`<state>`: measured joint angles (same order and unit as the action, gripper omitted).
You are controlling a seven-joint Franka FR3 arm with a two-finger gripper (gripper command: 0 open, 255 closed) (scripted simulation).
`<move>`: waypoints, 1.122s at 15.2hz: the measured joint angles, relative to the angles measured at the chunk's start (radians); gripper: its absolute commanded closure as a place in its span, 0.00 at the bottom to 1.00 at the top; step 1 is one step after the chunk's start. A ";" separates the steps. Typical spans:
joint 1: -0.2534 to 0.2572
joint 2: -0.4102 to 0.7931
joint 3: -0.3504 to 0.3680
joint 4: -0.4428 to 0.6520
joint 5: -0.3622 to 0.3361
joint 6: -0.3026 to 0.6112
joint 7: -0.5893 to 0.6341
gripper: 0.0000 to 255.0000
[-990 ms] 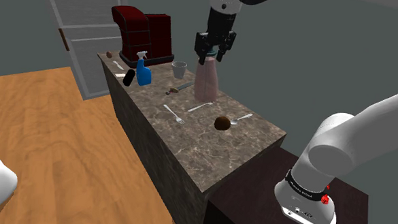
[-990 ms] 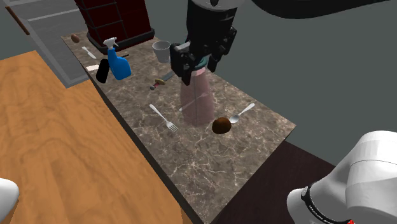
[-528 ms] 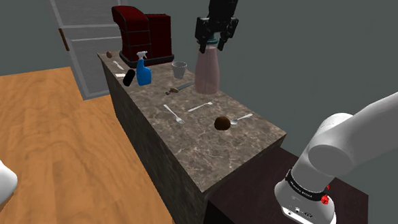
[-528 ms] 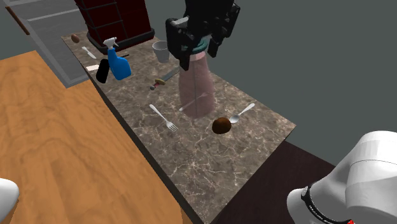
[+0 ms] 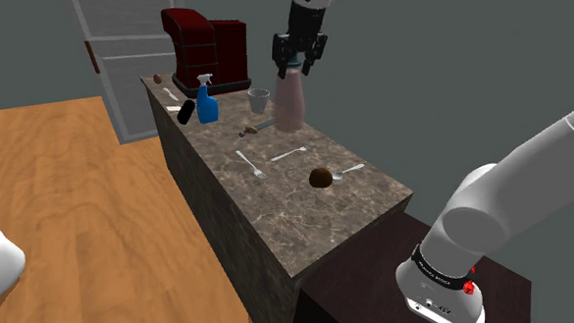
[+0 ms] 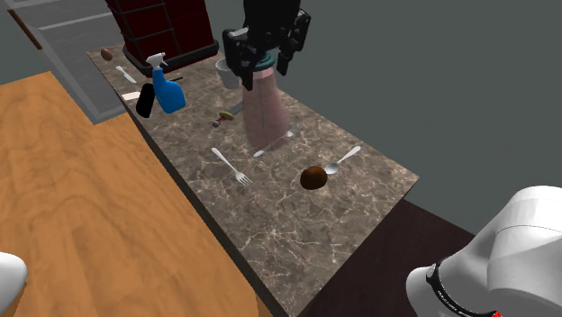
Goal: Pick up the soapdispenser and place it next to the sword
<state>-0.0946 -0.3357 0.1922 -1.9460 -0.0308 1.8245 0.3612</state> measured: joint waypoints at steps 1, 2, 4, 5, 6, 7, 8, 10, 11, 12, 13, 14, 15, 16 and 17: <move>-0.006 0.016 -0.009 -0.001 -0.003 0.018 -0.012 1.00; -0.010 0.038 -0.013 0.000 -0.006 0.038 -0.018 1.00; -0.021 0.090 -0.025 0.023 -0.015 0.068 -0.036 1.00; -0.024 0.116 -0.028 0.037 -0.019 0.081 -0.042 1.00; -0.032 0.152 -0.036 0.052 -0.023 0.102 -0.054 1.00; -0.038 0.184 -0.044 0.071 -0.027 0.115 -0.067 1.00; -0.043 0.211 -0.049 0.080 -0.030 0.133 -0.075 1.00; -0.050 0.271 -0.055 0.120 -0.038 0.154 -0.084 1.00; -0.053 0.301 -0.058 0.138 -0.041 0.166 -0.089 1.00; -0.057 0.336 -0.062 0.162 -0.044 0.176 -0.096 1.00; -0.062 0.369 -0.067 0.195 -0.046 0.178 -0.105 1.00; -0.066 0.399 -0.071 0.212 -0.048 0.191 -0.113 1.00; -0.071 0.433 -0.075 0.247 -0.050 0.190 -0.122 1.00; -0.077 0.473 -0.081 0.281 -0.052 0.196 -0.133 1.00; -0.081 0.504 -0.085 0.301 -0.053 0.208 -0.141 1.00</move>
<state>-0.1759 0.1680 0.1072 -1.6454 -0.0841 2.0323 0.2203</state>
